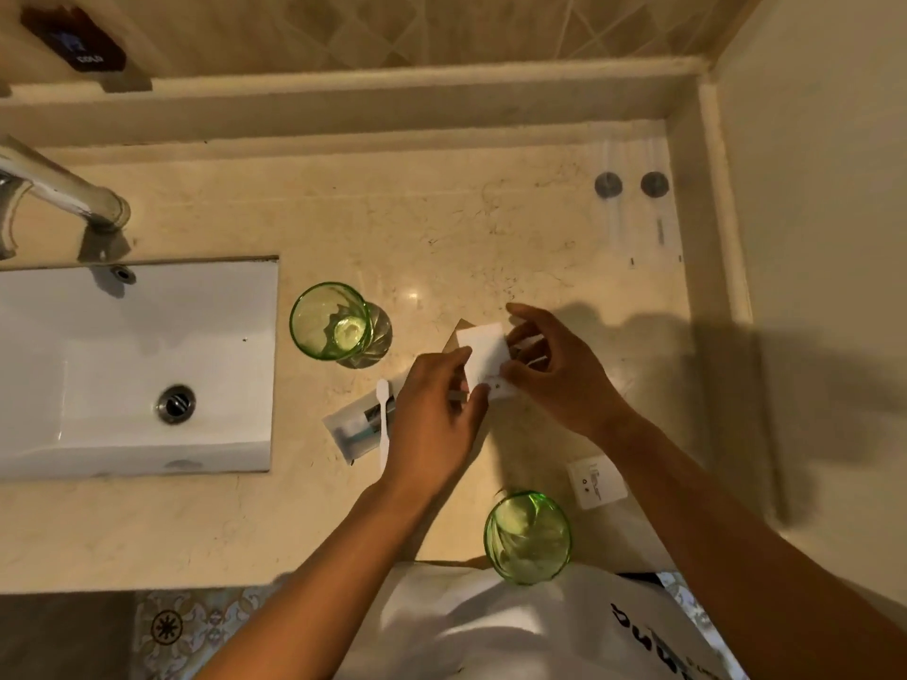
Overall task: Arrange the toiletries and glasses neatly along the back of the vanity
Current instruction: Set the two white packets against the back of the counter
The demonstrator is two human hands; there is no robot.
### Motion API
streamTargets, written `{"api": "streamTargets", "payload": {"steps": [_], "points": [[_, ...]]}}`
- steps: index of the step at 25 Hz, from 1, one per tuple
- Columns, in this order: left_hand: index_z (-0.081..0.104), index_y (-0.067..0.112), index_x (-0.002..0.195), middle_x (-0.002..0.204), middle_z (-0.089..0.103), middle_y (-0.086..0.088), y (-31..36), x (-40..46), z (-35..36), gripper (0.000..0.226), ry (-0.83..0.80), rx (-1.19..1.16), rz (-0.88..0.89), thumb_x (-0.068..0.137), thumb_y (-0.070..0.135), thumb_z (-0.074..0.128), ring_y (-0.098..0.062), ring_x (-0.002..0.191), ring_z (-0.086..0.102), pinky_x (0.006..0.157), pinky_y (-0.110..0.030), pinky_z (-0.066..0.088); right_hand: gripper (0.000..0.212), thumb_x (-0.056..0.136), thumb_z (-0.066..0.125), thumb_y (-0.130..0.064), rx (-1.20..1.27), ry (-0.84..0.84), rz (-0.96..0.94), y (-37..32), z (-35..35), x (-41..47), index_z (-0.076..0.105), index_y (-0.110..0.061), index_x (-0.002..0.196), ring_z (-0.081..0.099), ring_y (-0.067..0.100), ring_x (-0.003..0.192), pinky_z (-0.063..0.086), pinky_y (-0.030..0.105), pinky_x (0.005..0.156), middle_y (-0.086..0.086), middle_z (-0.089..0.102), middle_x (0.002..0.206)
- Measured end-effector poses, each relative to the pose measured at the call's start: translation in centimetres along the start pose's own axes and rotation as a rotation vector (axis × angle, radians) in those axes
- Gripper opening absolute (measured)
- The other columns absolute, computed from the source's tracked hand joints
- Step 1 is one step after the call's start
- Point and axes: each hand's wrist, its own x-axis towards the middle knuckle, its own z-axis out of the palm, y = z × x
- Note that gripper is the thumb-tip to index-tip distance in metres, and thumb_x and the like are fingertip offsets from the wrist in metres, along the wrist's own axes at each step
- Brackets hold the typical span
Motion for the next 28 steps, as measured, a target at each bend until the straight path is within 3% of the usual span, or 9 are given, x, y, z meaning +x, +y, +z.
{"api": "streamTargets", "payload": {"steps": [4,5,7,9,12,15,21,23,28], "points": [[0.065,0.020,0.127,0.110,0.062,0.002,1.3,3.8,0.6,0.038,-0.026,0.058,0.055,0.089,0.024,0.069,-0.020,0.097,0.063,0.084,-0.027,0.051,0.084,0.078,0.083,-0.023,0.089,0.033,0.003,0.3,-0.9,1.6,0.037,-0.028,0.148,0.061,0.010,0.106,0.056,0.018,0.081,-0.006,0.054,0.126],[0.065,0.022,0.125,0.107,0.059,0.007,1.6,5.6,1.5,0.038,-0.047,0.065,0.085,0.087,0.024,0.067,-0.020,0.096,0.063,0.082,-0.024,0.050,0.083,0.076,0.084,-0.022,0.131,0.071,0.027,0.8,-1.4,2.6,0.040,-0.027,0.146,0.061,0.011,0.108,0.057,0.020,0.082,-0.005,0.054,0.129],[0.065,0.024,0.125,0.107,0.058,0.009,2.0,7.3,1.8,0.040,-0.037,0.050,0.088,0.085,0.022,0.066,-0.011,0.091,0.062,0.078,-0.002,0.041,0.076,0.074,0.085,-0.019,0.175,0.123,0.048,1.0,-1.3,3.6,0.048,-0.028,0.140,0.063,0.013,0.109,0.059,0.024,0.081,-0.004,0.057,0.130],[0.067,0.022,0.125,0.113,0.065,0.001,2.7,10.9,3.2,0.040,-0.076,0.045,0.091,0.085,0.020,0.067,-0.009,0.091,0.062,0.075,0.005,0.037,0.064,0.074,0.085,-0.014,0.220,0.252,0.055,1.7,-2.4,6.1,0.055,-0.030,0.128,0.064,0.010,0.109,0.057,0.017,0.077,-0.003,0.061,0.128],[0.070,0.022,0.122,0.115,0.069,-0.001,3.7,15.4,4.7,0.035,-0.140,0.058,0.136,0.087,0.019,0.066,-0.015,0.095,0.065,0.079,-0.013,0.052,0.057,0.078,0.083,-0.011,0.264,0.355,0.054,1.9,-3.8,9.5,0.055,-0.042,0.116,0.064,0.006,0.111,0.056,0.012,0.077,-0.006,0.060,0.128],[0.071,0.016,0.115,0.109,0.069,-0.004,4.4,19.9,6.1,0.028,-0.178,0.059,0.174,0.088,0.017,0.066,-0.022,0.094,0.064,0.081,-0.043,0.057,0.055,0.080,0.082,-0.011,0.145,0.452,0.029,2.5,-5.2,13.1,0.055,-0.038,0.119,0.063,0.007,0.111,0.052,0.005,0.078,-0.008,0.059,0.128],[0.071,0.013,0.115,0.107,0.068,-0.004,5.3,26.2,7.9,0.030,-0.110,0.090,0.209,0.085,0.011,0.067,-0.022,0.092,0.061,0.084,-0.040,0.052,0.053,0.084,0.076,-0.009,-0.291,0.523,-0.094,3.1,-7.6,19.4,0.057,-0.020,0.131,0.053,0.016,0.123,0.034,-0.006,0.081,-0.001,0.055,0.137],[0.070,0.014,0.117,0.111,0.069,-0.003,5.2,27.4,8.4,0.031,-0.070,0.090,0.212,0.086,0.011,0.067,-0.022,0.094,0.062,0.085,-0.035,0.050,0.052,0.086,0.074,-0.014,-0.359,0.519,-0.082,3.2,-8.0,20.9,0.055,-0.020,0.135,0.049,0.016,0.126,0.029,-0.004,0.085,-0.001,0.055,0.140],[0.069,0.017,0.124,0.120,0.069,-0.002,5.5,29.4,9.3,0.035,-0.055,0.071,0.242,0.089,0.017,0.068,-0.024,0.100,0.062,0.089,-0.036,0.050,0.054,0.091,0.070,-0.020,-0.409,0.548,-0.016,3.1,-8.7,22.5,0.050,-0.020,0.141,0.043,0.019,0.132,0.037,0.022,0.105,0.000,0.052,0.145]]}}
